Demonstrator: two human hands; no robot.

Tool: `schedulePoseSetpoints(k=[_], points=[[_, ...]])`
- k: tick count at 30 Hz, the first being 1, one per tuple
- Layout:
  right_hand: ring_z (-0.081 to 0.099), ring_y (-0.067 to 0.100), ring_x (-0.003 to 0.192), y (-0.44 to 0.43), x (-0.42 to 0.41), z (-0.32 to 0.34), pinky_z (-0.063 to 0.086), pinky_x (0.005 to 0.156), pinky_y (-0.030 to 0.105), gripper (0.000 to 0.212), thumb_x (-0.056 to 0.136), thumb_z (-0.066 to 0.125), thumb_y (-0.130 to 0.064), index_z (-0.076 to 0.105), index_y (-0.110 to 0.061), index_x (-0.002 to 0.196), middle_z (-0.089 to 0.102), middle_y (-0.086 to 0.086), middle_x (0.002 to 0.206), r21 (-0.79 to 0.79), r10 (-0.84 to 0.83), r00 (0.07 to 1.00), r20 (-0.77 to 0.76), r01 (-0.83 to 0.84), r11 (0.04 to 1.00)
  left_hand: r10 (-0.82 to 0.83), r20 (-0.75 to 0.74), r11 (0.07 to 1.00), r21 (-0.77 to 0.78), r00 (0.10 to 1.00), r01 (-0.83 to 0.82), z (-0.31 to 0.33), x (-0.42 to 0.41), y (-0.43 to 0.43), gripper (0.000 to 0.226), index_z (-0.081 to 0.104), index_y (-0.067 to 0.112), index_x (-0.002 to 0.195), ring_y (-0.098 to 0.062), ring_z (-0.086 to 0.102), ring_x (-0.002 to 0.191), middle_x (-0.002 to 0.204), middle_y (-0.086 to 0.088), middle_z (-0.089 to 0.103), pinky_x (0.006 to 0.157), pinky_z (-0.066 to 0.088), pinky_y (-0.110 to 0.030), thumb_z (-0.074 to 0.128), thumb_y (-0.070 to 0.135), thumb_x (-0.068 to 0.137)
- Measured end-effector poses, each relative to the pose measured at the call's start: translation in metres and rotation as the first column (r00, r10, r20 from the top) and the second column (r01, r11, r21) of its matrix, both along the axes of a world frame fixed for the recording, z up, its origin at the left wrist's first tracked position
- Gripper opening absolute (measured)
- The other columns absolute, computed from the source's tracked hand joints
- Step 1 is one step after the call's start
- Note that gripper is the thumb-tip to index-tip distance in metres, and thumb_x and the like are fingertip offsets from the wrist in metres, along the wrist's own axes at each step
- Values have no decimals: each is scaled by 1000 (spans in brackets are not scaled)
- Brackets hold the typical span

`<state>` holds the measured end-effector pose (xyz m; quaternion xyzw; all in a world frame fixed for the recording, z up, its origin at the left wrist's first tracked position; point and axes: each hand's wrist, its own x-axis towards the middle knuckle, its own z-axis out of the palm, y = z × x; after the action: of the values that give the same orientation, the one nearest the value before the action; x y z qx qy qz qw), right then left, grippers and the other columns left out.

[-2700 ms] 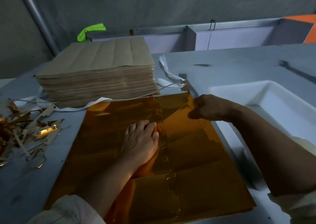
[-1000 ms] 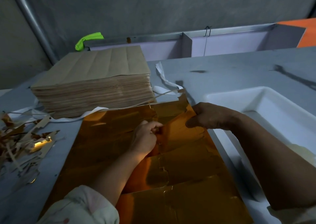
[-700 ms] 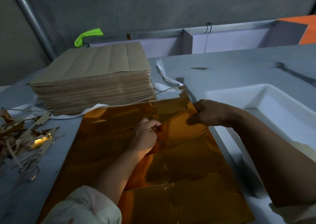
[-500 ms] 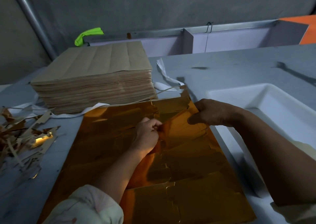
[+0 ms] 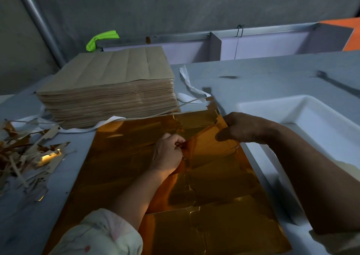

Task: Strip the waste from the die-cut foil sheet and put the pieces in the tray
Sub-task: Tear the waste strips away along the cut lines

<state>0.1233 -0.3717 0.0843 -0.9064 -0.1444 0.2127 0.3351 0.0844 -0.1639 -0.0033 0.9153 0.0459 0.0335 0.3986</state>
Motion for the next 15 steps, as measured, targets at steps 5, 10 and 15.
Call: schedulePoseSetpoints(k=[5,10,15], points=[[60,22,74,-1,-1,1,52,75,35,18,92,63,-17,54,-9,78,58,8,77,-6,17,1000,21,-17,1000,6,16,1000,12,1000,-6,-1,-1,0,27,62,28,100,-16,52,109,114,6,51,93,50,-37,47,6,95],[53,17,64,-1,-1,0,46,67,30,29,91,63,-12,46,-15,67,50,2,65,16,10,1000,17,-10,1000,8,20,999,41,1000,-8,-2,0,0,27,63,25,104,-16,52,111,115,5,52,97,48,-40,48,5,94],[52,15,60,-2,1,-1,44,64,28,30,91,63,-12,46,-15,66,49,0,62,27,10,1000,11,-10,1000,16,48,1000,16,999,-17,-3,0,1,24,65,24,105,-16,53,112,115,5,53,97,49,-39,48,8,97]])
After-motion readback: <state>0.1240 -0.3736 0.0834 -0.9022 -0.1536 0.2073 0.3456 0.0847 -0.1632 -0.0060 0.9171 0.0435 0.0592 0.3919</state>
